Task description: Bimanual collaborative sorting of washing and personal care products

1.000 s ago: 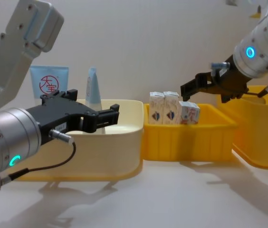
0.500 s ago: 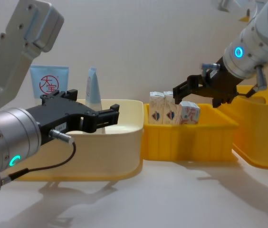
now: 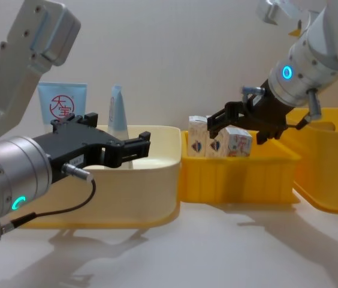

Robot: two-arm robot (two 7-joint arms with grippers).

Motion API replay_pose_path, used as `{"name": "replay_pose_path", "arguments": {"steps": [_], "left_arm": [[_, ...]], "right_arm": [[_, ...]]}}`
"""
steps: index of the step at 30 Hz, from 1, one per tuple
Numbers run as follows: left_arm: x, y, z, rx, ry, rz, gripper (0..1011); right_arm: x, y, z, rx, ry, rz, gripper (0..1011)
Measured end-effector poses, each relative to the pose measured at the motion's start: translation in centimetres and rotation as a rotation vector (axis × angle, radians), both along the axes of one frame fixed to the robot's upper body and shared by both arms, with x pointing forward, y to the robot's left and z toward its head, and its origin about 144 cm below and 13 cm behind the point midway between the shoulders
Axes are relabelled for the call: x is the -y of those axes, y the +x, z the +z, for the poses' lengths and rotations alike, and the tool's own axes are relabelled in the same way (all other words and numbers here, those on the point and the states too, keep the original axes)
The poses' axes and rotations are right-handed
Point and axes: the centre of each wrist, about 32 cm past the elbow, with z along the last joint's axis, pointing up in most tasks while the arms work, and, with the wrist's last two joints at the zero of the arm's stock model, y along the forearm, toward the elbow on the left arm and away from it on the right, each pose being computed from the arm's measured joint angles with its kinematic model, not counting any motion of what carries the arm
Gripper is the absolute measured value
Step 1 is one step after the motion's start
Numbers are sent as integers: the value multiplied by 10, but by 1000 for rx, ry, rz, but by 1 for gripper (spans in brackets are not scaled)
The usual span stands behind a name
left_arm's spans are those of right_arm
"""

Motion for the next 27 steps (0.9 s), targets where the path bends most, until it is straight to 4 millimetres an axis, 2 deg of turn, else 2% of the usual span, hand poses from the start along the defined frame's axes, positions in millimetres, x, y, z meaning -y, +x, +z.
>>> {"name": "replay_pose_path", "arguments": {"steps": [17,25,26,27], "left_arm": [[0,0,0,0,0,0,1003],[0,0,0,0,0,0,1003],[0,0,0,0,0,0,1003],[0,0,0,0,0,0,1003]], "right_arm": [[-9,5,-7,13,-37,9,996],[-10,6,-9,18,-45,11,835],[-10,6,-9,18,-46,11,769],[-10,7,-9,18,-46,11,755]]}}
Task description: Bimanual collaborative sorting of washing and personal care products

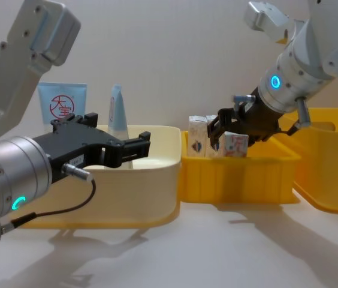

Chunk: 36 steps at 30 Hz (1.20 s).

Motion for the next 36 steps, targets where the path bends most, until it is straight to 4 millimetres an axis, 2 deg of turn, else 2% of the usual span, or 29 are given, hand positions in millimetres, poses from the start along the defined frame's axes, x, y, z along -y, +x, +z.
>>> {"name": "replay_pose_path", "arguments": {"steps": [8,9,11,24,36], "left_arm": [[0,0,0,0,0,0,1003],[0,0,0,0,0,0,1003],[0,0,0,0,0,0,1003],[0,0,0,0,0,0,1003],[0,0,0,0,0,0,1003]], "right_arm": [[-1,0,-1,1,-4,1,517],[-1,0,-1,1,-4,1,464],[-1,1,-1,1,-5,1,441],[-1,0,0,14,-4,6,441],[1,-5,12,127,16,25,441]]}}
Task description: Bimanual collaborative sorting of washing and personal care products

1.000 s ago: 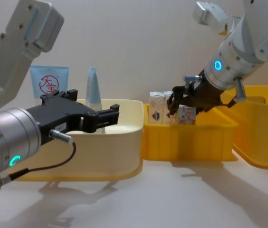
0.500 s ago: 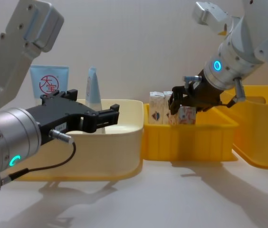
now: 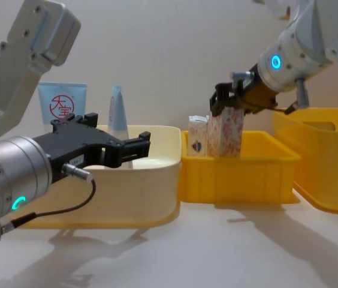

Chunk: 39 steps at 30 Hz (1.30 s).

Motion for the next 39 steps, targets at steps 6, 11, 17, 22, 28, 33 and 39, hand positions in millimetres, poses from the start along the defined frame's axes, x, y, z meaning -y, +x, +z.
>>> {"name": "replay_pose_path", "arguments": {"steps": [6,11,17,22,28,33,39], "left_arm": [[0,0,0,0,0,0,1003],[0,0,0,0,0,0,1003],[0,0,0,0,0,0,1003],[0,0,0,0,0,0,1003],[0,0,0,0,0,0,1003],[0,0,0,0,0,0,1003],[0,0,0,0,0,0,1003]], "right_arm": [[3,-4,11,82,9,7,441],[6,-7,19,146,12,7,441],[15,-12,32,239,9,-5,441],[29,-17,46,335,-6,-32,441],[50,-23,59,425,-42,-84,441],[66,-27,65,472,-77,-130,441],[94,-32,68,506,-127,-202,441]]}}
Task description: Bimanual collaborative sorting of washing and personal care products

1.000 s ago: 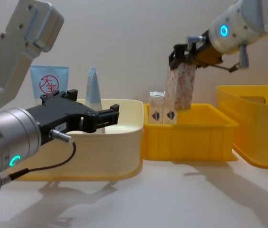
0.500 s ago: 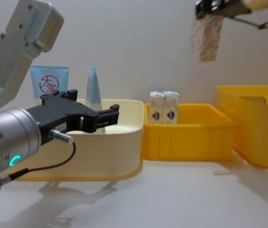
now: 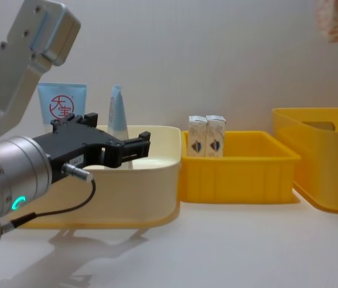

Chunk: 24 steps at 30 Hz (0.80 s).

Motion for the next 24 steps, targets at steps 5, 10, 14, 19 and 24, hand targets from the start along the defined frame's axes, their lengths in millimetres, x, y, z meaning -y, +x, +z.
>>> {"name": "replay_pose_path", "arguments": {"steps": [5,10,14,19,24], "left_arm": [[0,0,0,0,0,0,1003],[0,0,0,0,0,0,1003],[0,0,0,0,0,0,1003],[0,0,0,0,0,0,1003],[0,0,0,0,0,0,1003]], "right_arm": [[23,-4,0,-10,-19,-48,441],[35,-6,-2,-44,-27,-55,441],[41,-6,-3,-89,-23,-47,441],[42,-5,-6,-146,-12,-30,441],[41,0,-10,-213,11,-2,441]]}}
